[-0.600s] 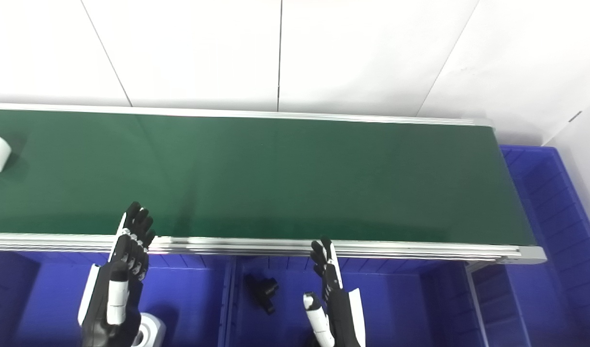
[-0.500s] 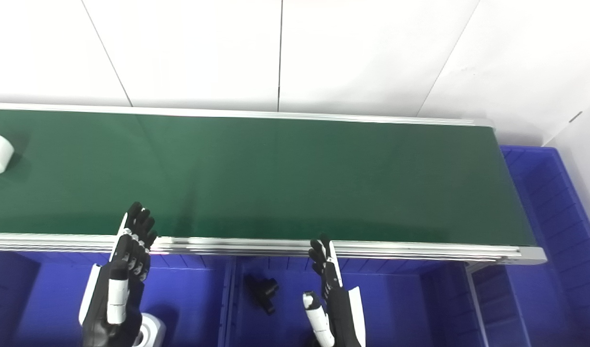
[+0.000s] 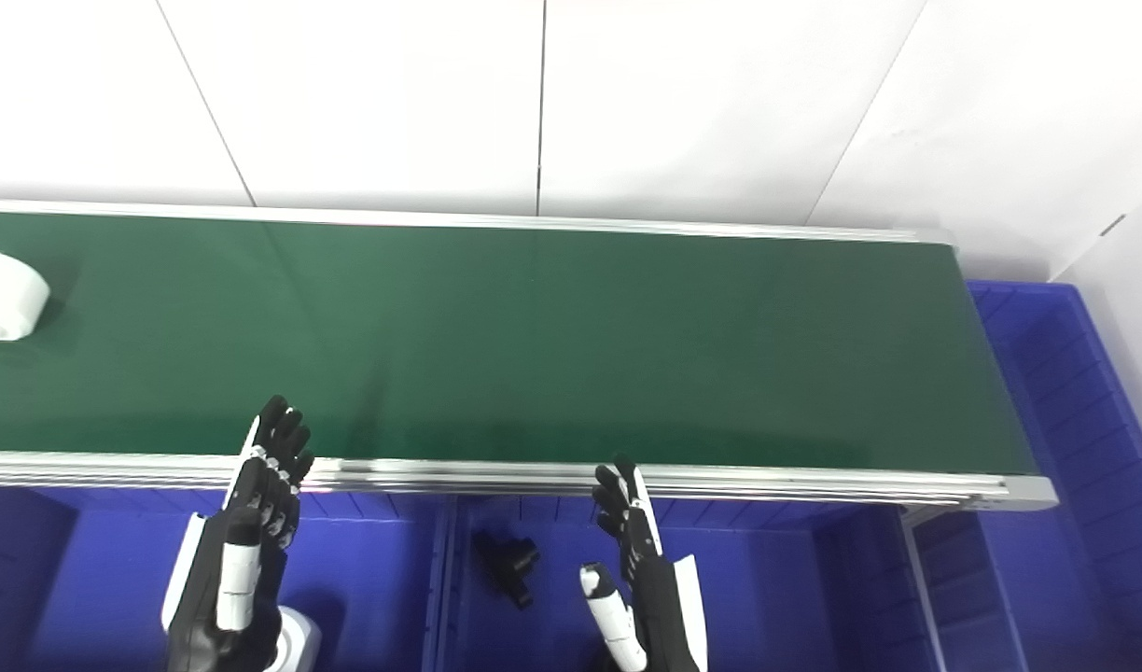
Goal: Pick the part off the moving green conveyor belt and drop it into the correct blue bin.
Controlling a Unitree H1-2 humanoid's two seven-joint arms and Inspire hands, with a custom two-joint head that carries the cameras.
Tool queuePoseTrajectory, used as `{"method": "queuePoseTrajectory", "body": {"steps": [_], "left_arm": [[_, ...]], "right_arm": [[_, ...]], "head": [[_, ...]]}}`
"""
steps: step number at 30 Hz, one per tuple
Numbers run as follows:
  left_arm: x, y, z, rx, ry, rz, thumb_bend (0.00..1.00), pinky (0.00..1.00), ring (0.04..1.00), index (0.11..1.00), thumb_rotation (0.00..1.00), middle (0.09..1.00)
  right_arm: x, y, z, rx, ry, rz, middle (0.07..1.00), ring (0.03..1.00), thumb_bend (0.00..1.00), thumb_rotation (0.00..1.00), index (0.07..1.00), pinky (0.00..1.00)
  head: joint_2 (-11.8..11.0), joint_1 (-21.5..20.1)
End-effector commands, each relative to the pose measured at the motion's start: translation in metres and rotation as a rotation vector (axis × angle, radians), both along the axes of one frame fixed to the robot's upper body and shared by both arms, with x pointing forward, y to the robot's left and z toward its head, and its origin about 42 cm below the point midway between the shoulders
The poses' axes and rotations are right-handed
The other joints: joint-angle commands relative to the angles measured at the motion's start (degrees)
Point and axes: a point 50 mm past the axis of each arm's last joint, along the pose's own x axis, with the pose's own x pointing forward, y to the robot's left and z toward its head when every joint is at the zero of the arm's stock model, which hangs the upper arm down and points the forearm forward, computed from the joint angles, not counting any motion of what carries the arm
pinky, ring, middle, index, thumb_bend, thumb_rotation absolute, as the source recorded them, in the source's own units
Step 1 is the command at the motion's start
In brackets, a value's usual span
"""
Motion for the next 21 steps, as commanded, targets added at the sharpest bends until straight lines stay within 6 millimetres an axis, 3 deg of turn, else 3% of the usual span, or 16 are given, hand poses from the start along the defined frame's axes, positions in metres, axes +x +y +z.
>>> {"method": "queuePoseTrajectory", "body": {"steps": [1, 13, 21], "left_arm": [[0.0045, -0.0014, 0.0122, -0.002, -0.049, 0.011, 0.80, 1.00, 1.000, 1.000, 0.91, 1.000], [0.0088, 0.0006, 0.0145, -0.015, -0.041, -0.024, 0.85, 1.00, 1.000, 1.000, 0.94, 1.000], [0.0076, 0.0005, 0.0116, -0.016, -0.040, -0.025, 0.87, 1.00, 1.000, 1.000, 0.95, 1.000]], "right_arm": [[0.0104, 0.0187, 0.0212, 0.066, -0.060, -0.012, 0.922, 0.907, 0.83, 0.96, 0.978, 0.89], [0.0151, 0.0195, 0.0288, 0.075, -0.068, -0.003, 0.928, 0.913, 0.82, 1.00, 0.980, 0.90], [0.0142, 0.0197, 0.0272, 0.075, -0.062, 0.004, 0.929, 0.915, 0.82, 0.99, 0.984, 0.91]], "head": [[1.32, -0.40], [1.74, -0.38], [0.60, 0.02]]}}
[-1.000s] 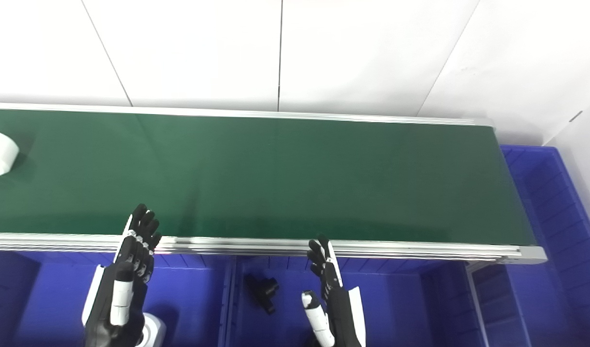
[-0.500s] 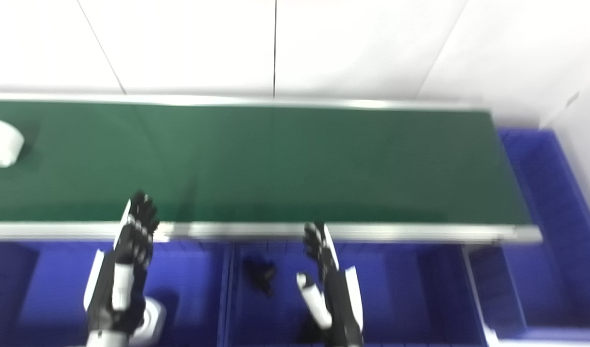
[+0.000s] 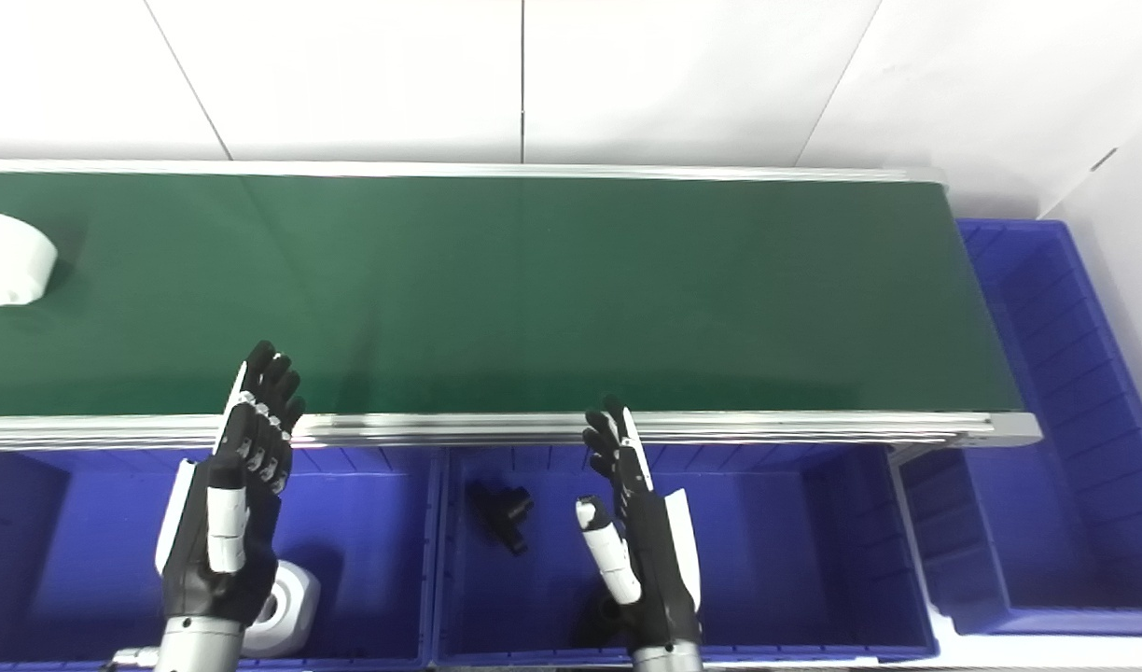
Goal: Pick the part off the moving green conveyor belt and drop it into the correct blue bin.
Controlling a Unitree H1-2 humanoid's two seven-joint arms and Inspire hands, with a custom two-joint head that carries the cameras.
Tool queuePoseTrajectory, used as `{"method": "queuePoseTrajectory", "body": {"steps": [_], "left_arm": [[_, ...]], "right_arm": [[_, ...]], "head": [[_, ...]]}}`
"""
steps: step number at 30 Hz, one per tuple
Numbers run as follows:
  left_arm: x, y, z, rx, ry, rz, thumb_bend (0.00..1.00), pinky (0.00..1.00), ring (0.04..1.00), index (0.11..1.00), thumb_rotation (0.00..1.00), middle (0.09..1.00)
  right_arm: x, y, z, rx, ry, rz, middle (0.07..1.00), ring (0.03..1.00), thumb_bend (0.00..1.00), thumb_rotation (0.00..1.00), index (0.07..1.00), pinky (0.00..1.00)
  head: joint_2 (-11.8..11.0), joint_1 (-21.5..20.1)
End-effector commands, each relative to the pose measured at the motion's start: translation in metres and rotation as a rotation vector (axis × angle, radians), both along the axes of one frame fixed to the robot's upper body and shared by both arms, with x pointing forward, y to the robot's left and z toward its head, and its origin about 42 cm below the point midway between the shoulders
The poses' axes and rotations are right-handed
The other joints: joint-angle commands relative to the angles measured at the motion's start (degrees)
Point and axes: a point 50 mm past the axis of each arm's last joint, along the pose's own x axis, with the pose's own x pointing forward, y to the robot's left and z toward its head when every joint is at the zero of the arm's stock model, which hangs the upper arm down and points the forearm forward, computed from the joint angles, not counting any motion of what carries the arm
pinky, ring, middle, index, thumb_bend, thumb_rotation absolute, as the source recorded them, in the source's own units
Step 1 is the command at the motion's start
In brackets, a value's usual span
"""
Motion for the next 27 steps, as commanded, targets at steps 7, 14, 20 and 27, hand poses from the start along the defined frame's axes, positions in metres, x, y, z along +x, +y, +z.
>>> {"method": "queuePoseTrajectory", "body": {"steps": [7, 14, 20, 27], "left_arm": [[-0.001, -0.002, 0.002, -0.001, -0.045, -0.005, 0.86, 1.00, 1.000, 1.000, 0.95, 1.000], [-0.007, -0.012, -0.008, -0.001, -0.058, 0.003, 0.82, 1.00, 1.000, 1.000, 0.95, 1.000], [-0.011, -0.029, -0.029, 0.002, -0.066, -0.008, 0.80, 1.00, 1.000, 1.000, 0.95, 1.000], [-0.007, -0.048, -0.043, 0.027, -0.058, -0.008, 0.88, 1.00, 0.998, 1.000, 0.91, 1.000]], "right_arm": [[0.006, 0.020, 0.016, 0.077, -0.069, -0.007, 0.926, 0.915, 0.82, 0.99, 0.980, 0.90], [-0.002, 0.011, 0.004, 0.077, -0.061, -0.005, 0.928, 0.921, 0.81, 0.99, 0.984, 0.91], [-0.009, -0.008, -0.018, 0.068, -0.052, -0.003, 0.943, 0.939, 0.81, 0.99, 1.000, 0.94], [-0.006, -0.027, -0.037, 0.082, -0.038, -0.009, 0.968, 0.974, 0.83, 1.00, 1.000, 0.99]], "head": [[-1.97, 2.22], [-7.05, 9.06], [-13.87, 17.32], [-17.82, 24.19]]}}
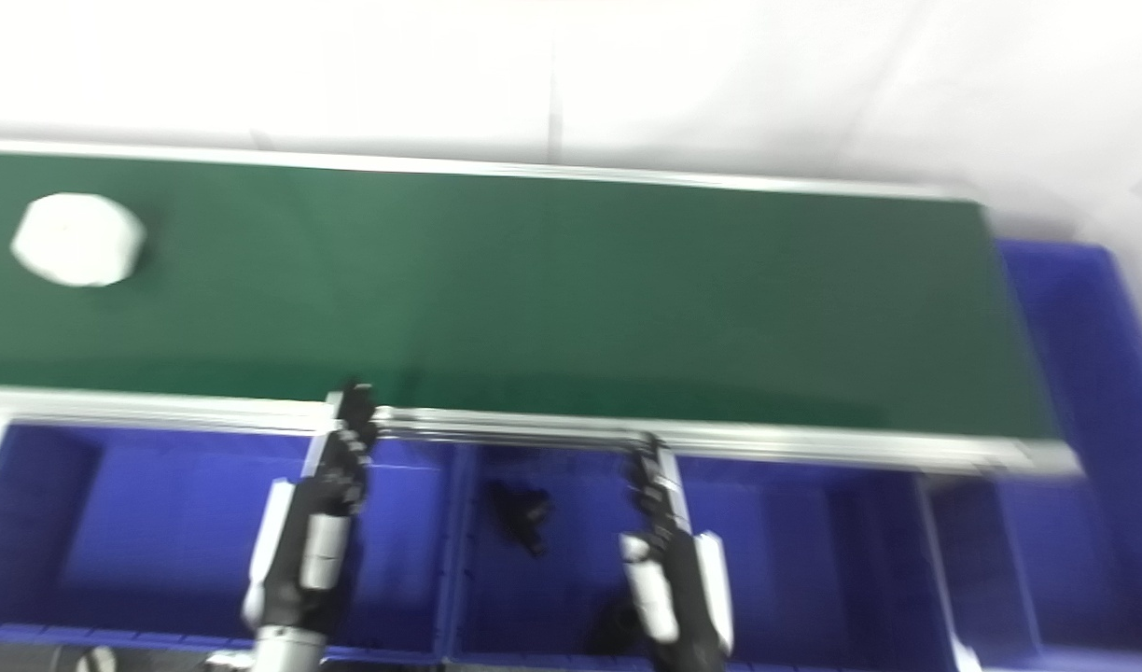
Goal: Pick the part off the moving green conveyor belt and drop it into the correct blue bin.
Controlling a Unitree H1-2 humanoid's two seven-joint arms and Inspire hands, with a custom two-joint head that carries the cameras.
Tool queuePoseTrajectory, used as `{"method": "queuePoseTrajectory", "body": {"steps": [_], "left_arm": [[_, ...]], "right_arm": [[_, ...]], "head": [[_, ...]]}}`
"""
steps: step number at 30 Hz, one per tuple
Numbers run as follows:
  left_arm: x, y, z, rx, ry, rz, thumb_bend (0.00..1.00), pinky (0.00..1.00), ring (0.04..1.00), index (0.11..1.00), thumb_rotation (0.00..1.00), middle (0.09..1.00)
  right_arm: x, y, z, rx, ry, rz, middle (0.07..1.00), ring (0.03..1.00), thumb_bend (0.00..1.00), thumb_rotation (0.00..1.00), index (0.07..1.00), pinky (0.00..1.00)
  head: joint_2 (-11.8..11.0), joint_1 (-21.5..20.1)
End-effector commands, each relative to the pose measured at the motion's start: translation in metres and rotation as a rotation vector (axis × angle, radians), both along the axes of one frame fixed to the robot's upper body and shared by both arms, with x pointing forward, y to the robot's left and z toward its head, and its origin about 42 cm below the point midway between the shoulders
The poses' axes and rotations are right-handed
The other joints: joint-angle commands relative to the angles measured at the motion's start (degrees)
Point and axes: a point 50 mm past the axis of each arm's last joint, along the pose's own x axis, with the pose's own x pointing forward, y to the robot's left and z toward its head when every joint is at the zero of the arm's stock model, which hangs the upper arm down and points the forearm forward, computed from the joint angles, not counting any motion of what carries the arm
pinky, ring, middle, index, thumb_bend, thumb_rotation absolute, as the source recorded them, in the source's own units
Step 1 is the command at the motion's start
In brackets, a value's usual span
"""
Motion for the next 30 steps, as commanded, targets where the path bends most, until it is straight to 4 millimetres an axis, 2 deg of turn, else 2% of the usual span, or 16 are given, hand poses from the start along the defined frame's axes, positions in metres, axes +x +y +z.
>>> {"method": "queuePoseTrajectory", "body": {"steps": [1, 5, 13, 19, 25, 30], "left_arm": [[0.005, -0.009, 0.006, -0.004, -0.066, 0.010, 0.88, 1.00, 0.997, 1.000, 0.91, 1.000], [0.006, -0.014, -0.002, -0.010, -0.059, 0.002, 0.83, 1.00, 0.998, 1.000, 0.85, 1.000], [0.008, -0.018, -0.008, 0.020, -0.051, -0.009, 0.72, 0.95, 0.972, 1.000, 0.80, 1.000], [0.008, -0.022, -0.012, 0.033, -0.041, -0.006, 0.71, 0.92, 0.956, 1.000, 0.81, 1.000], [0.010, -0.027, -0.015, 0.026, -0.035, -0.007, 0.73, 0.93, 0.960, 1.000, 0.81, 1.000], [0.012, -0.031, -0.017, 0.030, -0.033, -0.009, 0.74, 0.89, 0.945, 1.000, 0.81, 1.000]], "right_arm": [[0.004, -0.001, 0.006, 0.029, -0.076, 0.009, 0.973, 0.979, 0.83, 1.00, 1.000, 1.00], [0.006, -0.007, 0.000, 0.026, -0.077, 0.030, 0.990, 0.992, 0.79, 1.00, 1.000, 1.00], [0.006, -0.011, -0.006, 0.013, -0.076, 0.029, 0.997, 0.999, 0.75, 1.00, 1.000, 1.00], [0.006, -0.014, -0.010, 0.015, -0.074, 0.030, 0.999, 1.000, 0.74, 1.00, 1.000, 1.00], [0.007, -0.018, -0.014, 0.023, -0.073, 0.028, 1.000, 1.000, 0.74, 1.00, 1.000, 1.00], [0.009, -0.022, -0.017, 0.019, -0.069, 0.027, 1.000, 1.000, 0.75, 1.00, 1.000, 1.00]], "head": [[-0.35, 0.44], [-2.96, 2.45], [-4.70, 3.03], [-6.14, 3.88], [-7.23, 4.44], [-8.17, 4.79]]}}
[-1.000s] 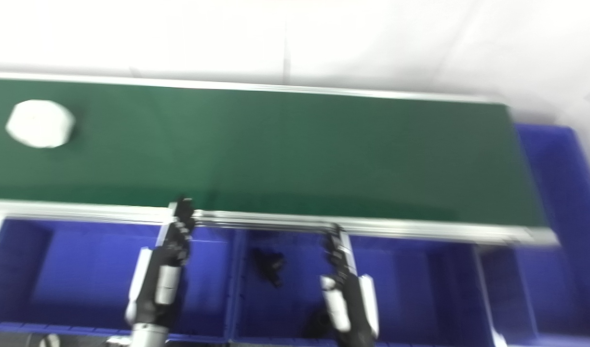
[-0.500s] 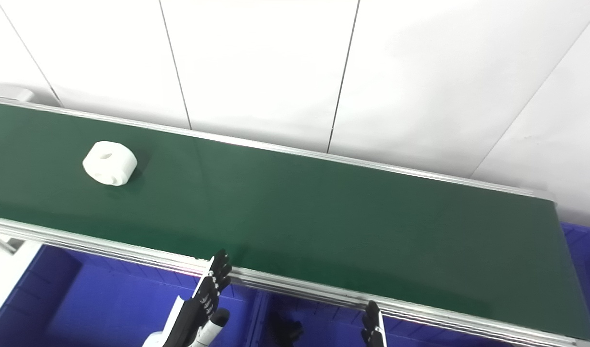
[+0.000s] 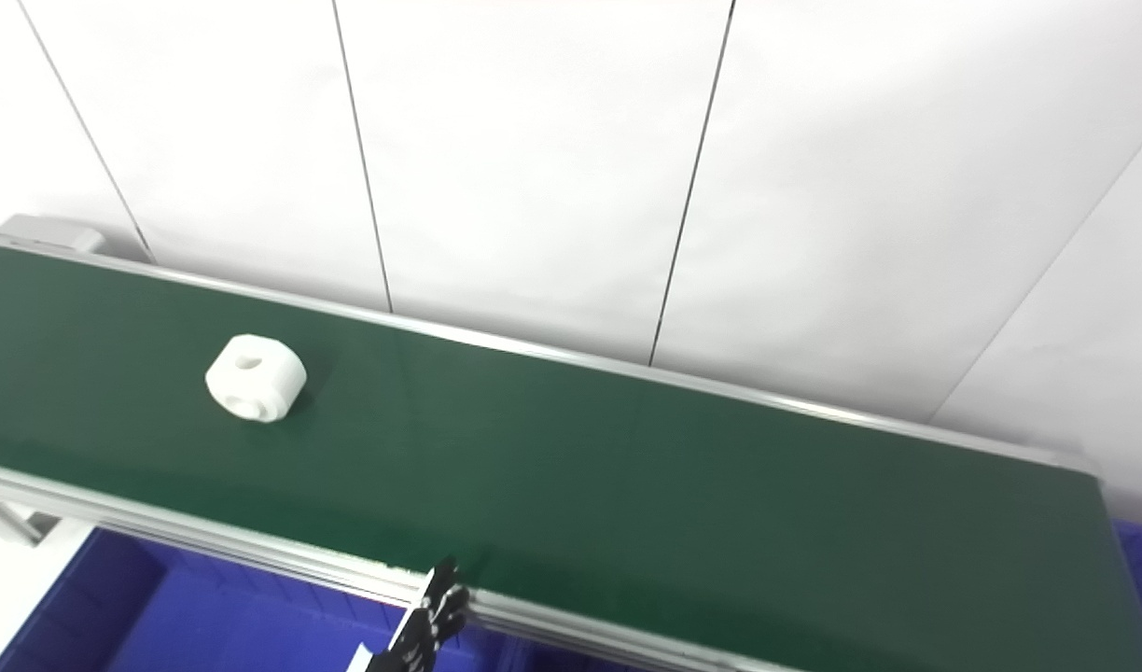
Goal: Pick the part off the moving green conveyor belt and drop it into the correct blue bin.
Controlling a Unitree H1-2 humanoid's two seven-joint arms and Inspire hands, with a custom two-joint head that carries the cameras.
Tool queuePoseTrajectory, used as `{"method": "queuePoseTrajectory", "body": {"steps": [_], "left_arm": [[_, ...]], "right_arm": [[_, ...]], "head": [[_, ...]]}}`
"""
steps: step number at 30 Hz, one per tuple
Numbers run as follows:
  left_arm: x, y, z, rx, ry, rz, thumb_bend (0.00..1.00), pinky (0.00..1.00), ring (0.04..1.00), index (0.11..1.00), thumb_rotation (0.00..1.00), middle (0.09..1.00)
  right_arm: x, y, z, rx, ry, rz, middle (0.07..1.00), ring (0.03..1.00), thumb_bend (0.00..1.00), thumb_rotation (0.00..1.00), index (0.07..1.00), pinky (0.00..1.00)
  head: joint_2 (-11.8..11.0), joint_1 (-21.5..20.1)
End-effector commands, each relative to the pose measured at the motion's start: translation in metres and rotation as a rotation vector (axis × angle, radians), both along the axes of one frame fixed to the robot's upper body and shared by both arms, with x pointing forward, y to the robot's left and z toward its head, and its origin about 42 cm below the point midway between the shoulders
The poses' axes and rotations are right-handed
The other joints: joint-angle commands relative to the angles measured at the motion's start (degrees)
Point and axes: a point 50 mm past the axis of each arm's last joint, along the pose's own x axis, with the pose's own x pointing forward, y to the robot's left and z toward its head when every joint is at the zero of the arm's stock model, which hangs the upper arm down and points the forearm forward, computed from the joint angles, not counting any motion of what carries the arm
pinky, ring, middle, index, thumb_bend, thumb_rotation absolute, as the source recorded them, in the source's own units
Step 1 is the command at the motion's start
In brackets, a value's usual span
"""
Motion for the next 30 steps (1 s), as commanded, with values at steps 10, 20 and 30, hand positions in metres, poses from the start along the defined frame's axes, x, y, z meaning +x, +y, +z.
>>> {"method": "queuePoseTrajectory", "body": {"steps": [10, 20, 30], "left_arm": [[0.008, -0.029, 0.012, -0.069, -0.067, -0.006, 0.75, 0.88, 0.945, 1.000, 0.81, 1.000], [0.029, -0.001, 0.058, -0.034, -0.278, -0.022, 0.90, 0.92, 0.985, 1.000, 0.54, 1.000], [0.106, 0.079, 0.135, 0.356, -0.601, -0.030, 1.00, 0.70, 0.922, 1.000, 0.46, 0.928]], "right_arm": [[0.002, -0.005, 0.005, -0.010, -0.064, 0.009, 1.000, 1.000, 0.75, 1.00, 1.000, 1.00], [0.003, 0.000, 0.010, -0.006, -0.068, 0.009, 0.995, 0.996, 0.75, 1.00, 1.000, 1.00], [0.006, 0.002, 0.010, 0.001, -0.077, 0.015, 0.996, 0.994, 0.75, 1.00, 1.000, 1.00]], "head": [[0.43, 0.58], [1.77, 1.24], [1.72, 0.83]]}}
